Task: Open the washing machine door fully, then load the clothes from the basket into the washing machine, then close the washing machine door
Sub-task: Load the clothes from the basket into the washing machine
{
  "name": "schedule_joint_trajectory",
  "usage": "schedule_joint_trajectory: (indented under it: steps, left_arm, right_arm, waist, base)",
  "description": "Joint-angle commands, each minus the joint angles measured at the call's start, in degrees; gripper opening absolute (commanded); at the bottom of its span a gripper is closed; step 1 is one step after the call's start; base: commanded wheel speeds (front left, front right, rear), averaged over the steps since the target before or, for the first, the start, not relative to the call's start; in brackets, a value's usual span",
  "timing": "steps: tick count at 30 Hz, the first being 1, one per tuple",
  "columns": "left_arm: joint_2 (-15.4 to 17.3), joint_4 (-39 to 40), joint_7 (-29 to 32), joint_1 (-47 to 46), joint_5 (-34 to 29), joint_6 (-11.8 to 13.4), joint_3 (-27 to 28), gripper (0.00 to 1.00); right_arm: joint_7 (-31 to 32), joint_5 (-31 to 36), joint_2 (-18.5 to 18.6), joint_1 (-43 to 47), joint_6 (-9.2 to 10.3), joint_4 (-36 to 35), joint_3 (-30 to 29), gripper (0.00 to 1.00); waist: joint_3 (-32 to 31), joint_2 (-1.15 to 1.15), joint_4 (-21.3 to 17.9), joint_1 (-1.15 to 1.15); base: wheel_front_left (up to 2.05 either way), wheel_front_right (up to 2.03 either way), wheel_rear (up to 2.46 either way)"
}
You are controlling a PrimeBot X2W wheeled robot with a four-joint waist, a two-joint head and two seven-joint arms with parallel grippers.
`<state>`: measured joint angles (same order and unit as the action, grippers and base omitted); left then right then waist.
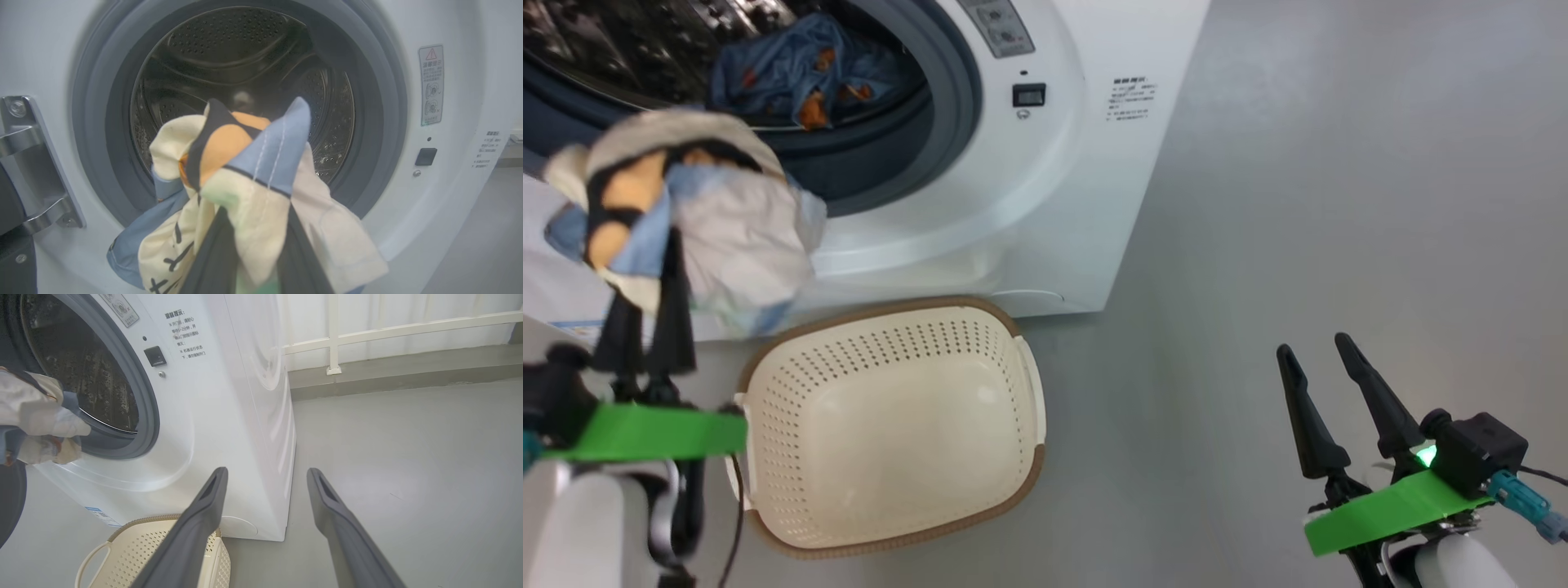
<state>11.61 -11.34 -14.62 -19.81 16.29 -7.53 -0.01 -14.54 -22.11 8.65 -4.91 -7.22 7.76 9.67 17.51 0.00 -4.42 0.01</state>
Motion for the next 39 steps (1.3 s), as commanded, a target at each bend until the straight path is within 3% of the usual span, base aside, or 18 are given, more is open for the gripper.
schedule_joint_trajectory:
  steps: [1, 23, 29, 35, 39]
  left_arm:
    - [2.6, -0.2, -0.4, -4.1, 1.1, 0.0, 1.5, 0.00]
    - [11.9, -28.7, -0.4, -38.3, 1.0, 0.0, -2.6, 0.00]
    - [14.6, -28.7, -0.4, -45.4, -0.2, 0.0, -4.0, 0.00]
    - [16.4, -24.3, -0.4, -46.2, -2.2, 0.0, -0.3, 0.00]
    - [17.0, -30.3, -0.4, -44.5, -3.5, 0.0, -0.3, 0.00]
  right_arm:
    - [-0.5, 0.2, 0.0, -1.7, -0.26, -1.3, 1.6, 1.00]
    - [-0.5, 0.3, -3.7, -8.8, -0.26, -2.4, 4.3, 1.00]
    - [-0.5, 0.2, -4.6, -10.3, -0.26, -2.8, 5.1, 1.00]
    - [-0.5, 0.0, -5.2, -10.9, -0.26, -3.1, 5.5, 1.00]
    - [-0.5, 0.0, -5.4, -10.8, -0.26, -3.1, 5.8, 1.00]
  waist:
    - [2.5, 0.00, -1.8, -0.01]
    - [15.9, 0.00, -9.9, -0.01]
    - [18.7, 0.00, -12.3, -0.01]
    - [20.2, 0.00, -14.0, -0.01]
    - [20.3, 0.00, -14.5, -0.01]
  base:
    - [0.00, 0.00, 0.00]
    - [0.00, 0.00, 0.00]
    - [0.00, 0.00, 0.00]
    - [0.00, 0.00, 0.00]
    - [0.00, 0.00, 0.00]
